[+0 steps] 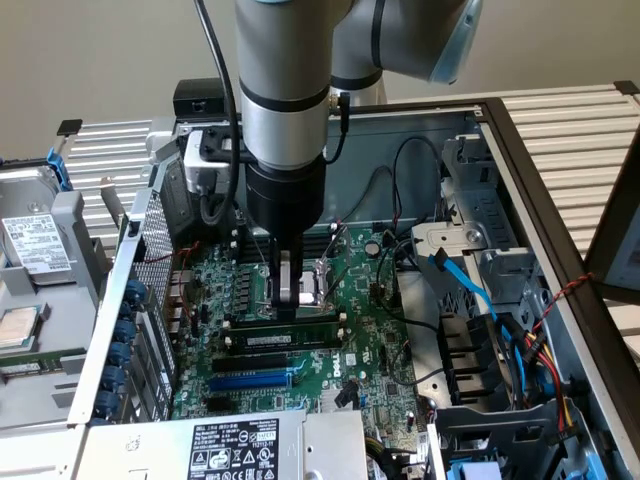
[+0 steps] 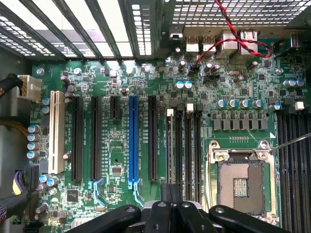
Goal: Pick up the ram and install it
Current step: 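Press down the ram until it locks into place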
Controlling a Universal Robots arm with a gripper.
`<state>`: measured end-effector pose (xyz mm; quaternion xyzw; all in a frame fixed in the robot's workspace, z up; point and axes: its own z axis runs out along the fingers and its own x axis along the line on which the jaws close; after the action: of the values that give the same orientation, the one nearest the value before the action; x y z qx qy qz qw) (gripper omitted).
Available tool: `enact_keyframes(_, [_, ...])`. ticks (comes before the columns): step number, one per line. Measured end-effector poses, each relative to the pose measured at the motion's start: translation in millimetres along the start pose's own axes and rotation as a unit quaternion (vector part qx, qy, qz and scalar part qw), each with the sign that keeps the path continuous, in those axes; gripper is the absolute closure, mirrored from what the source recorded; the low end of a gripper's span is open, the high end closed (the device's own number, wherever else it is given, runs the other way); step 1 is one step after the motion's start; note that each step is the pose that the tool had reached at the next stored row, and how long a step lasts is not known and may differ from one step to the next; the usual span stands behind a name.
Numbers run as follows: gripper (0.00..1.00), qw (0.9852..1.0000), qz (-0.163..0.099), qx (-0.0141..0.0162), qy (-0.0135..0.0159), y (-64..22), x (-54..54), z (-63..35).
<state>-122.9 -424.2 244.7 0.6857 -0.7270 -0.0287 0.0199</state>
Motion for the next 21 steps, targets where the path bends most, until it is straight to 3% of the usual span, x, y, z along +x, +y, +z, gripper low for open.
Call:
enact_keyframes(17, [0.90,1.0000,0.000,0.0000,-0.0005,-0.3,-0.1,0.0])
enact_keyframes(21, [0.90,0.9998,0.020,0.0002,-0.0019,-0.3,-0.1,0.1])
